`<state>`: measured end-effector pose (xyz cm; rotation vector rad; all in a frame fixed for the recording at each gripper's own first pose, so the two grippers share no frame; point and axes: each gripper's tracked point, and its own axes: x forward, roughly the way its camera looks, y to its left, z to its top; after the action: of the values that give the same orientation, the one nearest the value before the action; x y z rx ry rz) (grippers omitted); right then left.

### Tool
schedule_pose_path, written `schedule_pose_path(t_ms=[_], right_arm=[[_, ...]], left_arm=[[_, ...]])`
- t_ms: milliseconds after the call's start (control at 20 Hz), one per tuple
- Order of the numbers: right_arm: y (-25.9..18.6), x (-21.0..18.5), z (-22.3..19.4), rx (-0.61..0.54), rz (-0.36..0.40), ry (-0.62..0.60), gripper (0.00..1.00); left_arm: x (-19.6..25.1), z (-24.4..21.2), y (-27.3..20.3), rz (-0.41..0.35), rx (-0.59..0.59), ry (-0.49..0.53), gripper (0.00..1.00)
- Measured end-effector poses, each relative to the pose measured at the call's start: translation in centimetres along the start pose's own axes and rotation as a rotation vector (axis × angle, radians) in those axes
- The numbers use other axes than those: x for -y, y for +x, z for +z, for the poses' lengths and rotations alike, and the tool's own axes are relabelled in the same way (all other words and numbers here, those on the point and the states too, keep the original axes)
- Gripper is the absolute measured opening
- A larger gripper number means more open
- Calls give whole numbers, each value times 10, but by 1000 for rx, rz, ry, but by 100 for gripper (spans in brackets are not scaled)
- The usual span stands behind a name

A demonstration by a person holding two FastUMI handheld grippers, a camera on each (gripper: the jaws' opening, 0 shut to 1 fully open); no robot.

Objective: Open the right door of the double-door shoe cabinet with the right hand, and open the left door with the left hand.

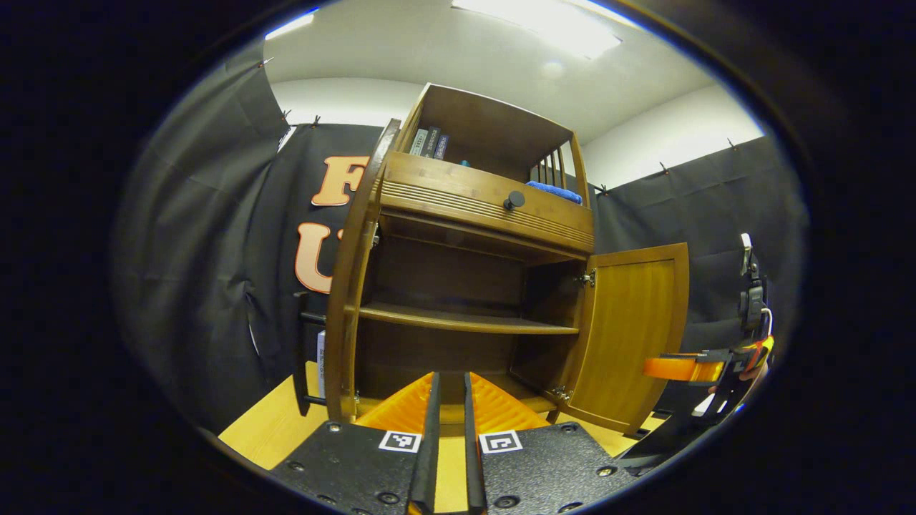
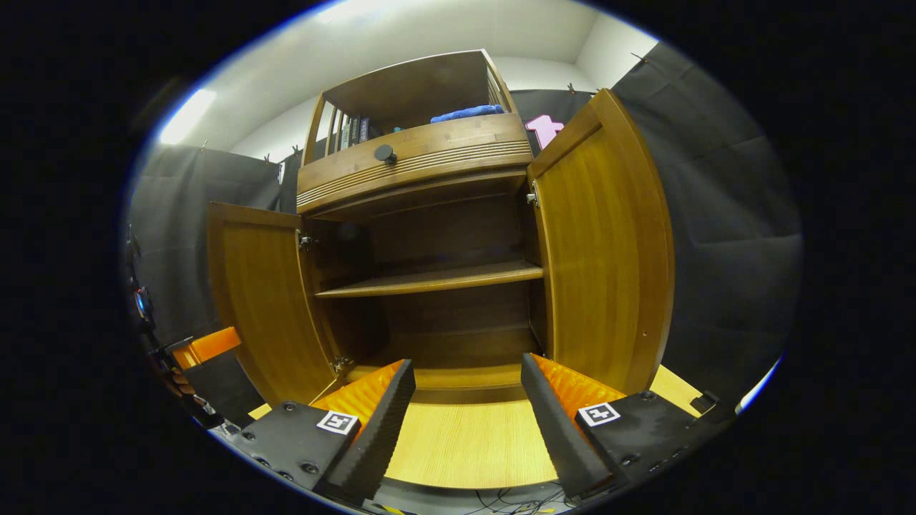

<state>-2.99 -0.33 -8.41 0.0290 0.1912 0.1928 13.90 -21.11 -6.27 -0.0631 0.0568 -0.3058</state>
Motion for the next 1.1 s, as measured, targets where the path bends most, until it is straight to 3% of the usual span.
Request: schedule_pose_path(t_ms=[50,150,200,300,400,450,500,550,600,700,750,800,850,950,1000,1050,1100], right_arm=[[-2,2,0,2,-7,2,100],[-6,6,0,4,-23,2,96],[-8,8,0,9,-31,-4,98],[-10,15,-1,7,-49,-19,96],[-11,19,-1,2,-61,-20,96],[-11,19,-1,3,-63,-16,86],[-9,19,-1,3,-63,-9,96],[-9,18,-1,2,-60,-2,96],[-8,16,-1,2,-55,2,87],[-4,13,0,2,-48,-2,87],[-2,12,1,2,-47,-7,96],[0,11,1,1,-45,-10,96],[0,10,-1,-2,-42,-10,86],[4,7,-1,-5,-33,-5,86],[6,6,-1,-5,-29,-5,97],[7,5,-1,-6,-27,-6,100],[8,4,-2,-7,-25,-9,97]], left_arm=[[5,1,4,6,5,-19,16],[18,-1,10,3,5,-60,16],[24,-2,13,2,9,-72,25],[28,-3,15,16,9,-79,31],[33,-4,16,2,15,-65,52],[37,-2,12,-3,23,-58,62],[37,0,11,-4,31,-58,73],[37,1,11,-2,34,-58,83],[36,0,12,1,35,-62,94],[28,0,14,30,37,-63,94],[25,-2,14,48,34,-60,94],[20,-3,15,64,27,-56,92],[18,-5,16,74,19,-52,94],[14,-7,17,89,10,-55,95],[13,-8,17,90,6,-59,92],[12,-9,17,93,3,-59,92],[10,-9,17,98,1,-52,92]])
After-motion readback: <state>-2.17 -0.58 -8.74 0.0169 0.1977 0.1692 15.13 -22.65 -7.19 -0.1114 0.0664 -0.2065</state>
